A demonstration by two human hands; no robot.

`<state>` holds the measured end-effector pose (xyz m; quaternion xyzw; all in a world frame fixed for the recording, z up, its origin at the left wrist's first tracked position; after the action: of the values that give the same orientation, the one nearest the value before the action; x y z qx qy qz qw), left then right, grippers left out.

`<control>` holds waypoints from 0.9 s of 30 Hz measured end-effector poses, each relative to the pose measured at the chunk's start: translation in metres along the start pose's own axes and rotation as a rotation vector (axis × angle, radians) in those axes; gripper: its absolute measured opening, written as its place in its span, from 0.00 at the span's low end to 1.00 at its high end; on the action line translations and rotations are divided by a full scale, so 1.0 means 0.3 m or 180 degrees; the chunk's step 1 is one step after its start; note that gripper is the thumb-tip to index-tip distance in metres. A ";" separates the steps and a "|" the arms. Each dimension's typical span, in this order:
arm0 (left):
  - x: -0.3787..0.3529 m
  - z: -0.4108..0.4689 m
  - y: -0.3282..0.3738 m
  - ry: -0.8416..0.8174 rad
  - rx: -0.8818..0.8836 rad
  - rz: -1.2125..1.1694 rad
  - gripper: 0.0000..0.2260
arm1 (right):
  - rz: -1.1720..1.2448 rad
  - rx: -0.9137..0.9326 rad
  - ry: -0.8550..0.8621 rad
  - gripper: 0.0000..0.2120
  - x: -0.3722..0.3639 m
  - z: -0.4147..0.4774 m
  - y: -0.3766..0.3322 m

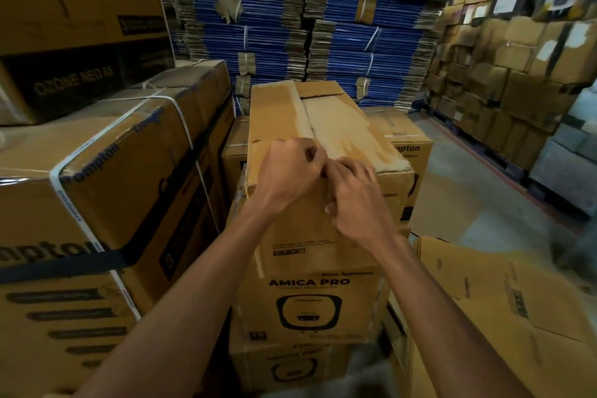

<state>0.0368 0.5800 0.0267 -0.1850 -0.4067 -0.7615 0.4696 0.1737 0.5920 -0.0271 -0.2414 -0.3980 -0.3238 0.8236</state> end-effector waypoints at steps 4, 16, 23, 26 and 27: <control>-0.056 0.101 -0.063 -0.0304 -0.0033 0.0462 0.09 | 0.0354 -0.0099 0.0005 0.27 0.009 0.010 0.008; -0.143 0.191 -0.155 -0.1595 0.0103 0.1085 0.24 | 0.0283 -0.1359 -0.0716 0.16 0.093 0.224 0.041; -0.139 0.171 -0.145 -0.1690 -0.0040 0.1183 0.19 | -0.0018 -0.1225 -0.1344 0.17 0.120 0.291 -0.010; -0.132 0.164 -0.141 -0.1666 -0.0096 0.1188 0.19 | -0.0252 -0.1004 -0.1435 0.20 0.102 0.301 -0.027; -0.130 0.160 -0.139 -0.1659 -0.0109 0.1182 0.19 | -0.0380 -0.0939 -0.1440 0.20 0.095 0.304 -0.030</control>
<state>0.0151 0.6497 0.0110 -0.4529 -0.4596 -0.5964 0.4774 0.1352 0.6361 0.0492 -0.4011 -0.5339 -0.3641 0.6493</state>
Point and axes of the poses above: each hand's wrist, its own z-axis towards the middle knuckle, its own x-axis out of the back of the hand, y = z × x, the point moved 3 cm from there along z, towards the middle knuckle, and after that the axes turned 4 degrees about z, right-handed, at the moved point
